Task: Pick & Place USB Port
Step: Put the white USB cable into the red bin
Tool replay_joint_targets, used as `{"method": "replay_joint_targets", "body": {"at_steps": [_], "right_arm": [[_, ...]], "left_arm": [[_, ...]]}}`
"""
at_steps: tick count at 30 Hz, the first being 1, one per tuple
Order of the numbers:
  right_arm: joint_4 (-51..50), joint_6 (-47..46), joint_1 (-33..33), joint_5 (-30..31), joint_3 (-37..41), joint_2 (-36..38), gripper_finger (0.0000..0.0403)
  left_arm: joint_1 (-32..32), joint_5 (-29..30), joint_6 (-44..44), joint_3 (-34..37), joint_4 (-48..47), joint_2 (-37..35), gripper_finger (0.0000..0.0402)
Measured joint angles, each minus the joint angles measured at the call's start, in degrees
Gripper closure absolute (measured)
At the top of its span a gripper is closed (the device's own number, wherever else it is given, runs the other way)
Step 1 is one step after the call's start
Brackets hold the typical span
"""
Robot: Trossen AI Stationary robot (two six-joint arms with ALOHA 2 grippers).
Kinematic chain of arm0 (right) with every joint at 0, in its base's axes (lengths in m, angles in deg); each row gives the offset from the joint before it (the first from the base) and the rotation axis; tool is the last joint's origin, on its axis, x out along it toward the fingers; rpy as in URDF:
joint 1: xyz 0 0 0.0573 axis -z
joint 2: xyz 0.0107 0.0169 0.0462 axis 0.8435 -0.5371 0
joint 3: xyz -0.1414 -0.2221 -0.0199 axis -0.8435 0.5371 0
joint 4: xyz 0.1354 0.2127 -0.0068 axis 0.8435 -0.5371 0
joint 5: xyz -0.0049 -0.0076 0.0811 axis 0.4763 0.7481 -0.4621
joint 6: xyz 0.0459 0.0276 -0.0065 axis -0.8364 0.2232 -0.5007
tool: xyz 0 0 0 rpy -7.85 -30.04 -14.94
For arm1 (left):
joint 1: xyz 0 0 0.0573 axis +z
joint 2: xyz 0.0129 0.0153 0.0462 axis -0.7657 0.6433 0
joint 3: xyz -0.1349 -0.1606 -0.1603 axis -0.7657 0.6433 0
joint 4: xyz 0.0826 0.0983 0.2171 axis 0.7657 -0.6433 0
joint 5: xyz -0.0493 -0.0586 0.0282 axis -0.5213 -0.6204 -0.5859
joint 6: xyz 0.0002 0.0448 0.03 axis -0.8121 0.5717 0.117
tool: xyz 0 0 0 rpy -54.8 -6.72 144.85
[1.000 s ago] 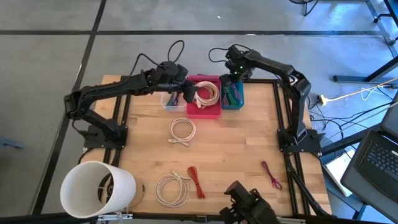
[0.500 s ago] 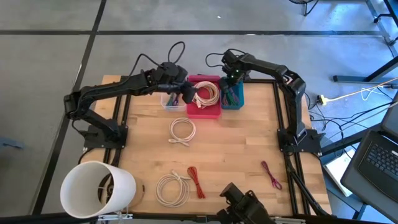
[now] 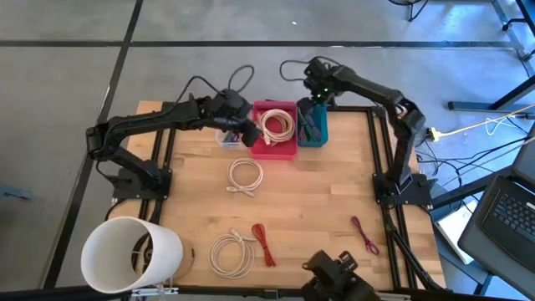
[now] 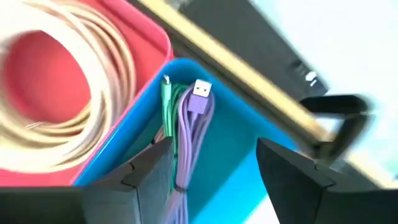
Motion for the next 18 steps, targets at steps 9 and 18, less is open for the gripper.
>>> {"method": "replay_joint_targets", "body": {"at_steps": [9,18], "right_arm": [[-9.7,7.6,-1.5,-0.6,0.0,18.7,0.0183],[-10.7,7.9,-4.3,-0.7,0.0,32.0,0.0183]], "left_arm": [[-11.7,3.4,-0.2,0.3,-22.0,0.0,0.0204],[-20.9,11.1,17.4,7.7,-28.2,3.0,0.0204]]}}
